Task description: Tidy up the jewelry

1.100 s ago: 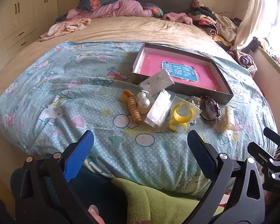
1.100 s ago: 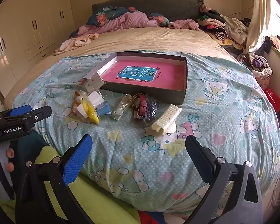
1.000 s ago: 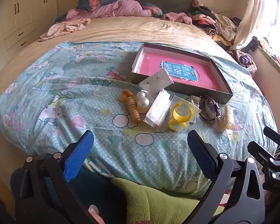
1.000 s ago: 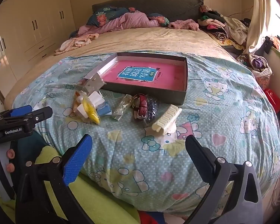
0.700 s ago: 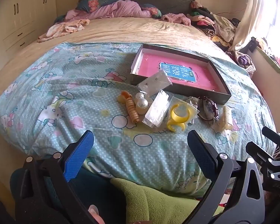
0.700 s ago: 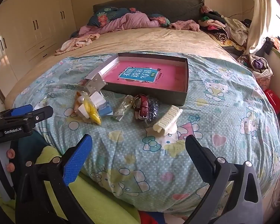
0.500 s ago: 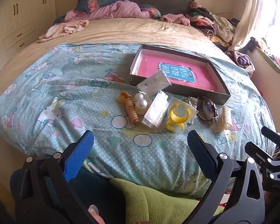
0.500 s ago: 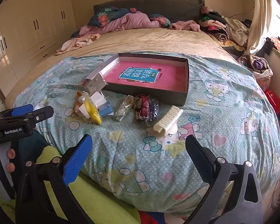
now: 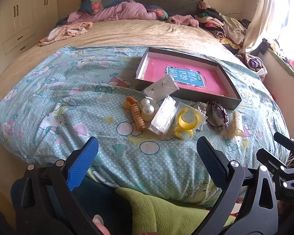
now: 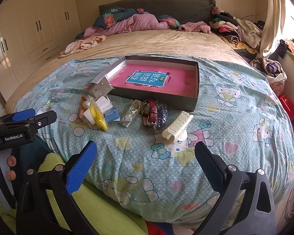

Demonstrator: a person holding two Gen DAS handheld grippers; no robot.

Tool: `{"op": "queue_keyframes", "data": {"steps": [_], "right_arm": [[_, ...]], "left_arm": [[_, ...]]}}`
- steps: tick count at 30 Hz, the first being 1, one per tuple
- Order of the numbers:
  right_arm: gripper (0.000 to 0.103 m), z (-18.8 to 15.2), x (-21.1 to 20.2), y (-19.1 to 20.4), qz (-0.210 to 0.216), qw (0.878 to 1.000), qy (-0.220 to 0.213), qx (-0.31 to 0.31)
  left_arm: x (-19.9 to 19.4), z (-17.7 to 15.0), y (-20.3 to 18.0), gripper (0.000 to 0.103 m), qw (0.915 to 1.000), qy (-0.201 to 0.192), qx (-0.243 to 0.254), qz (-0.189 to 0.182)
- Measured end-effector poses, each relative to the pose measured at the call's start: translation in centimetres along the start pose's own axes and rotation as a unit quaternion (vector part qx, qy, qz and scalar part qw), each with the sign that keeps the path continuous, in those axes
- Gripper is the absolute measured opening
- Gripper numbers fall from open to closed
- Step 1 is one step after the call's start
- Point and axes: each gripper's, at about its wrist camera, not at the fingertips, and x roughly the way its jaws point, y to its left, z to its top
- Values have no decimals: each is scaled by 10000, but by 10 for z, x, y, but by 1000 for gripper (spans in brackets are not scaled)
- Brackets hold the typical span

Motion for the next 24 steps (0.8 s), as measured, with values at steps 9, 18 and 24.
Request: {"op": "queue_keyframes", "data": {"steps": [9, 18, 24], "right_arm": [[99, 0, 0, 0, 2, 10000, -1, 1], [99, 1, 1, 0, 7, 10000, 3, 0], [99, 1, 1, 0, 8, 10000, 2, 3]], "left_arm": [[0, 0, 0, 94, 10000, -10, -12, 9], [-1, 2, 4, 94, 10000, -26, 19, 22], [-1, 2, 4, 94, 10000, -30, 29, 39]]}}
